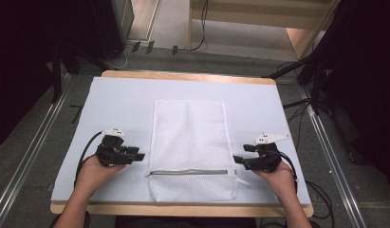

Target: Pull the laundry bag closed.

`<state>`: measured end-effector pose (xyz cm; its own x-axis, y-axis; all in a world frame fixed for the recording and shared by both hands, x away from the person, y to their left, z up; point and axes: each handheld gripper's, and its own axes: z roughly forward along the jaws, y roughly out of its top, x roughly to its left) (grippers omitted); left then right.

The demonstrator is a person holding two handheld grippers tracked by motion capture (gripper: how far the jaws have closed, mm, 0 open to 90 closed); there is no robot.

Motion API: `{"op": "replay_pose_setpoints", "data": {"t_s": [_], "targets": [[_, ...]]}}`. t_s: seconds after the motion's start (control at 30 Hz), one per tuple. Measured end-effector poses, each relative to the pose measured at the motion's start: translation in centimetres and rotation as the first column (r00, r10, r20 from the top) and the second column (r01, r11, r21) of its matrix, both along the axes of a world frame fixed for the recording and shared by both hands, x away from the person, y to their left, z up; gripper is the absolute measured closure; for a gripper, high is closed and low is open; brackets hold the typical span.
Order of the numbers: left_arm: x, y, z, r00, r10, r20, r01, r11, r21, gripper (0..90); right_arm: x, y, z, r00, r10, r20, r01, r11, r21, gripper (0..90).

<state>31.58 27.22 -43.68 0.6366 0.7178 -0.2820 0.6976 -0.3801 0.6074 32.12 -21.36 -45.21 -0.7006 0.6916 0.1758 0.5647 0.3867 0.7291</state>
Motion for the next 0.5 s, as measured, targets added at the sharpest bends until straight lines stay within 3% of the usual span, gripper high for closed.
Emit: {"op": "replay_pose_setpoints", "data": {"t_s": [0.1, 0.13, 0.23, 0.5], "targets": [[-0.1, 0.0, 0.2, 0.9996, 0.008, 0.028, -0.008, 1.0000, -0.005, 61.7, -0.2, 0.0, 0.0, 0.9999, -0.007, -0.015, 0.007, 1.000, 0.001, 36.1], [-0.2, 0.2, 0.4, 0.9992, 0.005, 0.039, -0.004, 0.9996, -0.028, 63.0, -0.4, -0.1, 0.1, 0.9995, -0.014, -0.029, 0.014, 1.000, 0.018, 36.7], [-0.3, 0.2, 0.2, 0.9995, 0.004, 0.032, -0.003, 0.9996, -0.027, 64.5, -0.8, -0.1, 0.1, 0.9989, -0.029, -0.037, 0.030, 0.999, 0.041, 38.3], [-0.6, 0.2, 0.1, 0.9999, -0.004, 0.012, 0.005, 0.9997, -0.025, 66.0, -1.1, -0.4, 0.1, 0.9988, -0.032, -0.037, 0.033, 0.999, 0.037, 39.9]]}}
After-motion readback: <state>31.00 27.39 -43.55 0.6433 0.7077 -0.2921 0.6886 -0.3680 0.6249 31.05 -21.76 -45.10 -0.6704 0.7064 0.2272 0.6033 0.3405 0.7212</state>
